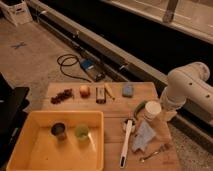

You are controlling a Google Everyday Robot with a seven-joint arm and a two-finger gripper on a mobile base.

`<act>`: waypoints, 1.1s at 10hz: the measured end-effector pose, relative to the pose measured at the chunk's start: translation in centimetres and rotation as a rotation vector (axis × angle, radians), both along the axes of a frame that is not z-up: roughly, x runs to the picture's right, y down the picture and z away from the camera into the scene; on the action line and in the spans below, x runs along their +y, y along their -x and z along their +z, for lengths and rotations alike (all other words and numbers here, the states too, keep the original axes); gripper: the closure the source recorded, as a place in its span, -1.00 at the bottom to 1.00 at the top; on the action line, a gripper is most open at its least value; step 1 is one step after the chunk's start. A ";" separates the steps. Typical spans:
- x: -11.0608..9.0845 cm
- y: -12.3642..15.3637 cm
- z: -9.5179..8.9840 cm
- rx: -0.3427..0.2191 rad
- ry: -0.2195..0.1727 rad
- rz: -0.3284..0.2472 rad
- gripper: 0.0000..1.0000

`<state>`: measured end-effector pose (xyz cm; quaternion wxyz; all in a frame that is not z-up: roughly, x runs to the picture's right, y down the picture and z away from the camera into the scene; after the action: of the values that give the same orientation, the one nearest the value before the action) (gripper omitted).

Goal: Place towel in metal cup

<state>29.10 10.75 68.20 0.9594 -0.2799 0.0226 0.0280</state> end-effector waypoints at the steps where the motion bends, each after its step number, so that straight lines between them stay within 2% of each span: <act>1: 0.0 0.0 0.0 0.000 0.000 0.000 -0.30; 9: -0.2 -0.1 0.0 -0.006 -0.003 -0.003 -0.30; 10: -0.3 0.1 0.0 -0.015 -0.008 -0.012 -0.30; 11: -0.9 0.8 -0.6 -0.040 -0.025 -0.052 -0.30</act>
<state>28.28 9.85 67.59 0.9635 -0.2676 0.0106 -0.0023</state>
